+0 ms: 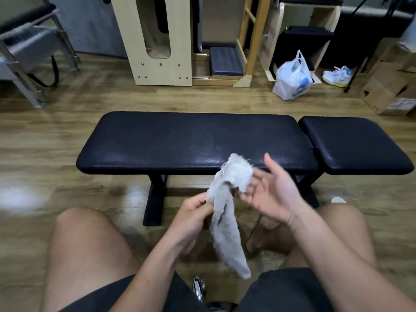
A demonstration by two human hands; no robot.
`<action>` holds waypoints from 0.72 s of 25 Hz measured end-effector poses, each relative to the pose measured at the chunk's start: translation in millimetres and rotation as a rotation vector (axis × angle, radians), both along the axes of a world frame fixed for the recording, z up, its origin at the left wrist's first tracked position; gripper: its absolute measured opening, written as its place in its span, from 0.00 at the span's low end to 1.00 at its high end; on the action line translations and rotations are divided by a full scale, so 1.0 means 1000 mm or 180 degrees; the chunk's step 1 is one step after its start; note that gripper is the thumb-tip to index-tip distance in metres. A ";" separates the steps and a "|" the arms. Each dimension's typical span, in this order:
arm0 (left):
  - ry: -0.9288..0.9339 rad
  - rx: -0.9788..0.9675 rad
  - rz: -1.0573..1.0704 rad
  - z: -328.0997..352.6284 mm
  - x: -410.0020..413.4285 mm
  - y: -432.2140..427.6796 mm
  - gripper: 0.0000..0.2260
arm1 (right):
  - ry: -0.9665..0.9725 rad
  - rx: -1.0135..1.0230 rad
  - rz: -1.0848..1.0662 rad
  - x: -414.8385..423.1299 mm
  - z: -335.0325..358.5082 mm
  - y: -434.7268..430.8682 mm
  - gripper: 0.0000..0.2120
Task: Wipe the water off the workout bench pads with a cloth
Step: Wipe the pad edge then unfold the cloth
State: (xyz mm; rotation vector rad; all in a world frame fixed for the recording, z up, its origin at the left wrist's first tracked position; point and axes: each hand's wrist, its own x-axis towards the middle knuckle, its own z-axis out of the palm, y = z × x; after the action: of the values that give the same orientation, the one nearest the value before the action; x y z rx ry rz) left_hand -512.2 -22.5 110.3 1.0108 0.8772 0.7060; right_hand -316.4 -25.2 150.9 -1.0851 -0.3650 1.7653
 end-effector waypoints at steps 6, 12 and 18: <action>0.2033 0.1577 0.0472 0.001 0.005 -0.004 0.10 | -0.1043 0.0202 0.0305 -0.047 -0.037 -0.034 0.17; 0.1478 0.1505 0.0607 0.051 0.010 0.006 0.09 | -0.3104 0.0813 -0.0621 -0.016 0.000 -0.019 0.07; 0.0758 0.1278 0.0160 0.127 0.041 0.013 0.03 | -0.2085 0.0745 -0.0346 0.020 0.075 -0.035 0.15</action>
State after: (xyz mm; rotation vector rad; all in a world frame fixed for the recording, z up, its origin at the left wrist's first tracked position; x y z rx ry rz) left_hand -471.0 -9.4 237.7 1.4570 0.9908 0.8355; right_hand -296.2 -59.8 225.6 -1.4593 -0.8683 1.1972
